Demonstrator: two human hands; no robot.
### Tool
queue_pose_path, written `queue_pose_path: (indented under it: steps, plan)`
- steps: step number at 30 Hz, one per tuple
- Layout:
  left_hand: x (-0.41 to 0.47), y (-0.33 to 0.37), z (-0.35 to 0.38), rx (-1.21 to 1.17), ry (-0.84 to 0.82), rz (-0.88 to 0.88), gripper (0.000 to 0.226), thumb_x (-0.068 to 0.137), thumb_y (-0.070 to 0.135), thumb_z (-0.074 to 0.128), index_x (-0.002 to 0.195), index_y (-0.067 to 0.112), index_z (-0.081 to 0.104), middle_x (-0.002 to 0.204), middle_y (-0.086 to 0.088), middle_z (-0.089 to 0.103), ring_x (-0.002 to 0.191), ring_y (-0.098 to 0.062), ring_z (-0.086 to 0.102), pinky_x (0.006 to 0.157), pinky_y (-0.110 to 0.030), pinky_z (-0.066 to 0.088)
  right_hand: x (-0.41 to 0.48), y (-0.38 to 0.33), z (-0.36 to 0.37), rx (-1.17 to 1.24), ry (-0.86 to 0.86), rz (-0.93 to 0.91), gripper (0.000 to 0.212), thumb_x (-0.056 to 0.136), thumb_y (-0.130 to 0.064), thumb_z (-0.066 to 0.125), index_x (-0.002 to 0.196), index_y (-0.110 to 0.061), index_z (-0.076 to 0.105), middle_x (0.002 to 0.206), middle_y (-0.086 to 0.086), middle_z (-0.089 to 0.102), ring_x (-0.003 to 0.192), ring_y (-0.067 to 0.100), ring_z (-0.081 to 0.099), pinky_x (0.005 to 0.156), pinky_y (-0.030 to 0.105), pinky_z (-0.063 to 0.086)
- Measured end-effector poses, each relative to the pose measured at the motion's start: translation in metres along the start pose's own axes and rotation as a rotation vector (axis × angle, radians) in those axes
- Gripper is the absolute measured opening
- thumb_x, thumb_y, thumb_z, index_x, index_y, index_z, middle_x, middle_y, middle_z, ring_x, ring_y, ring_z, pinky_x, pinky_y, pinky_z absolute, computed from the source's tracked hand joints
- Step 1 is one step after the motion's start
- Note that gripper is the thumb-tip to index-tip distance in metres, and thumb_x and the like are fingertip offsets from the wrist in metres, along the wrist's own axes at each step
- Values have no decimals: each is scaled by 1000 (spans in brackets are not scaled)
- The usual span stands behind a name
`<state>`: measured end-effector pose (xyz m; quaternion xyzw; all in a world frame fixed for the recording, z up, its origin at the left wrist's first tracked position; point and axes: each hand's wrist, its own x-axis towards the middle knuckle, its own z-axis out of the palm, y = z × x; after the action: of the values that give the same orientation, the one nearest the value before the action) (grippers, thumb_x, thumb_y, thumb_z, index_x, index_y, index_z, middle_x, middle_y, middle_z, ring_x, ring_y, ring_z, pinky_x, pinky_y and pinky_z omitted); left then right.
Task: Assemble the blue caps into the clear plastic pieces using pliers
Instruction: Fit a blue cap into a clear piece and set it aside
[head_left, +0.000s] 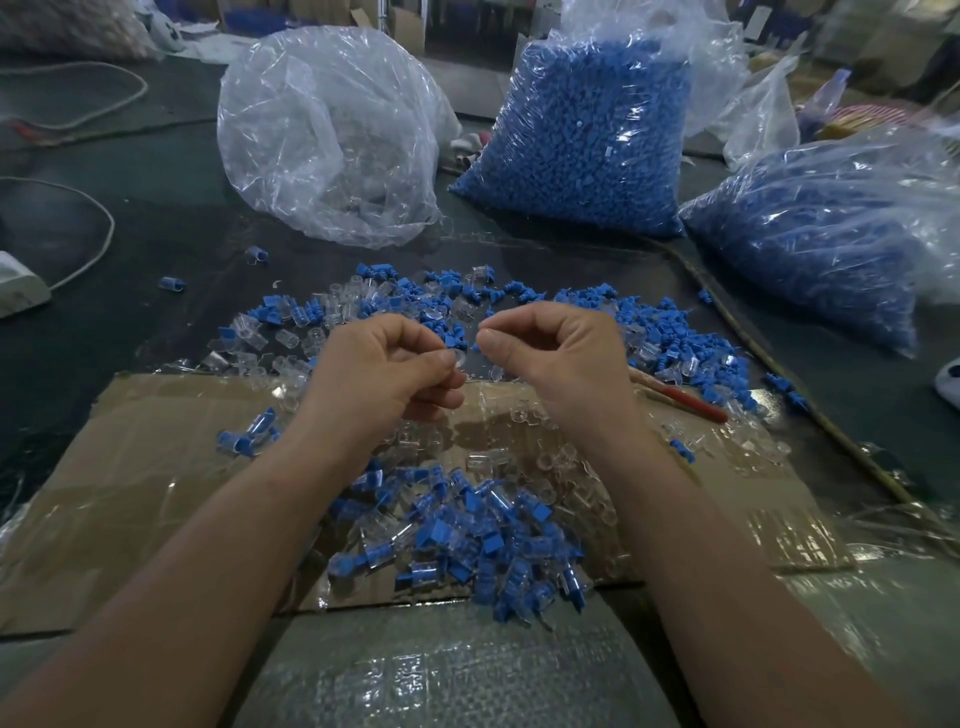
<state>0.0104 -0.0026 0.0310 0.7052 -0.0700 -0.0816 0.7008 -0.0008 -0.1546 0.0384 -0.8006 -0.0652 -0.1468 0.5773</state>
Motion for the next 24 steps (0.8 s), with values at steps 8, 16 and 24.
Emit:
queue_pose_path:
  steps: [8,16,24]
  plan:
    - [0,0,0,-17,54,17,8,80,1,64,81,6,58,62,-5,70,56,-14,67,50,-20,54,-2,0,5,17,-56,15,18,79,-3,68,76,-20,65,65,-5,67,58,10,65,58,19,53]
    - [0,-1,0,61,62,65,12,75,0,68,79,7,60,65,-10,69,56,-14,68,50,-20,54,-6,-1,9,-139,-43,-7,23,78,-5,69,69,-24,60,67,-2,66,63,15,66,59,29,57]
    - [-2,-5,5,250,88,180,18,76,3,70,73,18,61,59,1,67,53,-6,66,51,-14,51,-6,0,10,-335,-33,-46,21,77,-14,70,65,-26,57,61,-7,63,56,9,63,55,28,56]
